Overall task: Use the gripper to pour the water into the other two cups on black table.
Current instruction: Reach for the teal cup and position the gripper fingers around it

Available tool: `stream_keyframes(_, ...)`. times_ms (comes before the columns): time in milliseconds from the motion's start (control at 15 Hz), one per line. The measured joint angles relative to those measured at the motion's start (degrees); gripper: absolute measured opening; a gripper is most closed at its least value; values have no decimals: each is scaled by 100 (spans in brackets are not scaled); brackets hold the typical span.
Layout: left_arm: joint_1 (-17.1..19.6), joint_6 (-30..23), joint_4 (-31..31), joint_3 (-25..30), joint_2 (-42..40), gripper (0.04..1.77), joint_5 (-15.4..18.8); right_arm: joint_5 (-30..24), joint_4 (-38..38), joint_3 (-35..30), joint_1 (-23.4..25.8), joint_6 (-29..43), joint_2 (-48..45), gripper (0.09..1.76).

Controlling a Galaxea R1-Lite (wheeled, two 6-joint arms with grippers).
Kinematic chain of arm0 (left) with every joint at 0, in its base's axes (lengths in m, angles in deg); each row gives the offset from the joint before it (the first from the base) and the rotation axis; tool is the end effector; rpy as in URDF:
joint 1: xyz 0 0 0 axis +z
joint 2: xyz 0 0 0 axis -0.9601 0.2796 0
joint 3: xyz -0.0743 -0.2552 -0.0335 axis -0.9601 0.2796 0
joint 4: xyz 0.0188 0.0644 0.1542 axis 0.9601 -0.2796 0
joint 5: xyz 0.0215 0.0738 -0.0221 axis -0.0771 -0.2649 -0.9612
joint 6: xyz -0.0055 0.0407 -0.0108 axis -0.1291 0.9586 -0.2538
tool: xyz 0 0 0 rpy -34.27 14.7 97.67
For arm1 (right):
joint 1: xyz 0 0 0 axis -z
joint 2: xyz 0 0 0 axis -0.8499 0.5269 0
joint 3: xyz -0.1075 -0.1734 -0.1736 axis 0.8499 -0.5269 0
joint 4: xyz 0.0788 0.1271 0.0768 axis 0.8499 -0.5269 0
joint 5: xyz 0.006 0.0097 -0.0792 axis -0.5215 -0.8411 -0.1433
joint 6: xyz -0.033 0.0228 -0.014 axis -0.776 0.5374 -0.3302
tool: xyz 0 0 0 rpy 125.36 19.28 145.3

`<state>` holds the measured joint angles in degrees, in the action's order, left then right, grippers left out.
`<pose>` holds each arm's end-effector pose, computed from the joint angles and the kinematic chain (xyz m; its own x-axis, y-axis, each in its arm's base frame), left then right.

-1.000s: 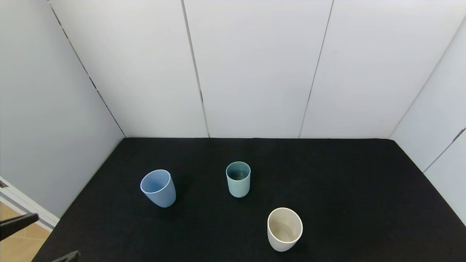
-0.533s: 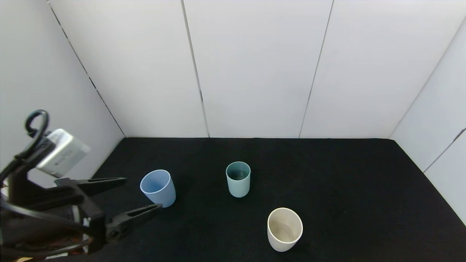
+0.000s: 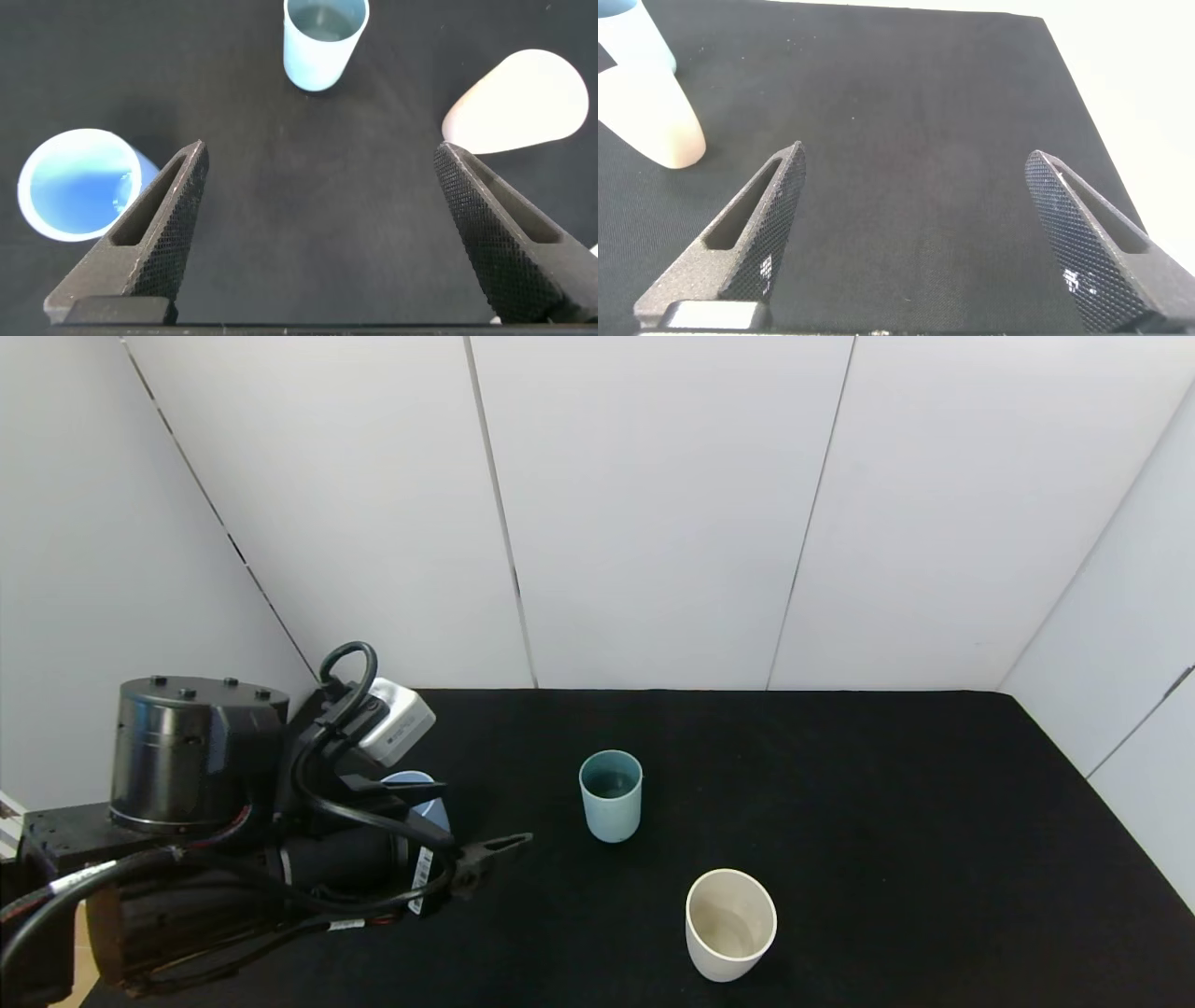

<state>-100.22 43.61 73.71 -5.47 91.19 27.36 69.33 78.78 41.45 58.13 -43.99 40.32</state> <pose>0.2123 -0.1093 0.1535 0.7548 -0.4591 -0.4685 0.5241 0.8516 0.0099 0.0025 0.0009 0.0753 0.9992 0.0218 -0.0323 -0.0218 0.9998 0.0025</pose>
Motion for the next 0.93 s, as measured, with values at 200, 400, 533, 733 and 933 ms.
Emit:
stream_keyframes(200, -6, -72, 557, 12, 334, 172, 0, 0, 0, 0, 0, 0, 0, 171)
stream_keyframes(400, -9, -335, 723, 54, 496, 172, 20, -2, 4, 0, 0, 0, 0, 171)
stream_keyframes(533, -11, -338, 736, 69, 544, 172, 20, 0, 2, 0, 0, -2, 0, 171)
stream_keyframes(733, -22, -296, 739, 23, 706, 172, 0, -2, 0, 0, 0, -2, 0, 171)
stream_keyframes(933, -133, -302, 956, -29, 1078, 172, -22, 0, 0, 0, 0, 0, 0, 171)
